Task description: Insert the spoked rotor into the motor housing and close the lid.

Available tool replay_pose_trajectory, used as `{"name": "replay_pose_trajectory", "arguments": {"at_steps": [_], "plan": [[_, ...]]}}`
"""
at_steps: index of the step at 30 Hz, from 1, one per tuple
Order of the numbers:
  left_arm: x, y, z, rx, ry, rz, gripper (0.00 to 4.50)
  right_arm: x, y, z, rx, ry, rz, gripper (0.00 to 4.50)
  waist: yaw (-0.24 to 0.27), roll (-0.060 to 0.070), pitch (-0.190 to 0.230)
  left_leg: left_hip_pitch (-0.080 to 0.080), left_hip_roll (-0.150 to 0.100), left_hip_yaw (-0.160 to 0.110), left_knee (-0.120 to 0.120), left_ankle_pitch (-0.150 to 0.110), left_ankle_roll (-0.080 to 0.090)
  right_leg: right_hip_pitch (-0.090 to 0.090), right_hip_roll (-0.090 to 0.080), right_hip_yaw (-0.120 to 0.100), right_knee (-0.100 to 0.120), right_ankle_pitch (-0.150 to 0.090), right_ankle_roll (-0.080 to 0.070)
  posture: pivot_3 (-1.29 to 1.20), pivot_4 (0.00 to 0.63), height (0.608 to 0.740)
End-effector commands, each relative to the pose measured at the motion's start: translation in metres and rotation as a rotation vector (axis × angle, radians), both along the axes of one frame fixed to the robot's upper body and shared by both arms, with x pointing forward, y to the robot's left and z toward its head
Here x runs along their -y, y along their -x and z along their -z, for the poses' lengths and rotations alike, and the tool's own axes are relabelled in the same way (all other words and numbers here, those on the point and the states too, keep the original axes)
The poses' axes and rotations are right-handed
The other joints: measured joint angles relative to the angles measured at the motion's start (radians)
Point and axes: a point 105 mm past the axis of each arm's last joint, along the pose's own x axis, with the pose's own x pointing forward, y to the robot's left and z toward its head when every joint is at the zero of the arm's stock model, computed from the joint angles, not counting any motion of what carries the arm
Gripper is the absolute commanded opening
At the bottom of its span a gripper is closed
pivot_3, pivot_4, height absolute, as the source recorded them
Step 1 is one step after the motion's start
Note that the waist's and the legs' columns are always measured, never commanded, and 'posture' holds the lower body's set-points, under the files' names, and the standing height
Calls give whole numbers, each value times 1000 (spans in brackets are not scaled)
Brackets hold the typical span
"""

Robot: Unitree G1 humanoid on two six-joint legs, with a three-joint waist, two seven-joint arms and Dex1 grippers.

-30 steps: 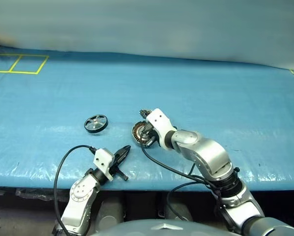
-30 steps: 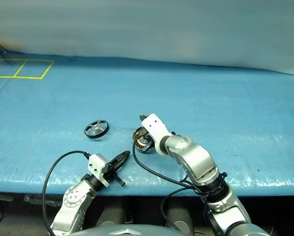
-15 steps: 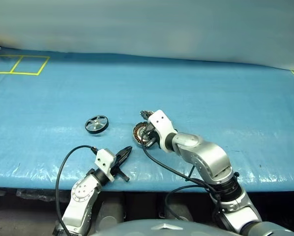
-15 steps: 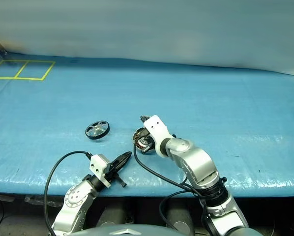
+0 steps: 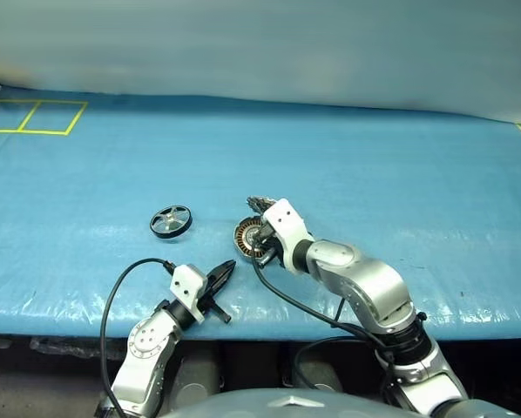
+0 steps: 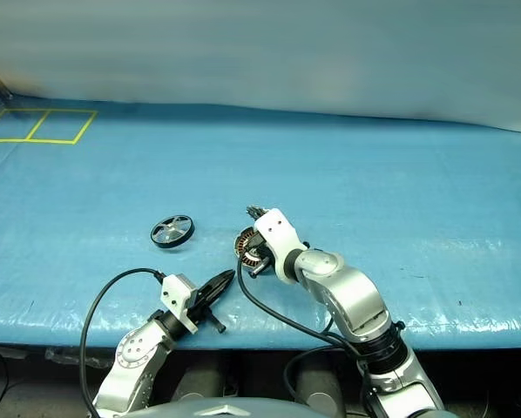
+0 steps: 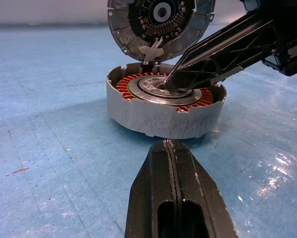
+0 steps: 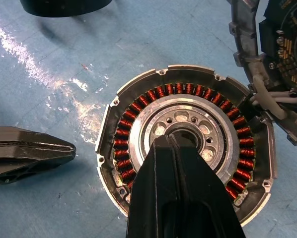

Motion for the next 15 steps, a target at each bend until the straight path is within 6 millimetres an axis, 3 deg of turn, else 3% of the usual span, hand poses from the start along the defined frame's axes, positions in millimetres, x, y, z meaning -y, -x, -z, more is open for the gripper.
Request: {"name": "replay_pose_trajectory", "arguments": {"at_steps": [1,8,15], "plan": [[6,-1,-10,31,22,14,0,-7,-1,-5,22,-18,-26,28,0,0,0,0,0,0,0,0,0,0,0,0,0,0,0,0,150,740],[6,0,-10,32,18,13,0,-10,-9,-12,71,-52,-1,28,0,1,2,-1,0,0,0,0,0,-1,1,0,0,0,0,0,150,740],[6,0,-11,30,18,16,0,4,-11,-5,61,-27,60,28,0,1,4,-2,0,0,0,0,0,-1,1,0,0,0,0,0,150,740]]}}
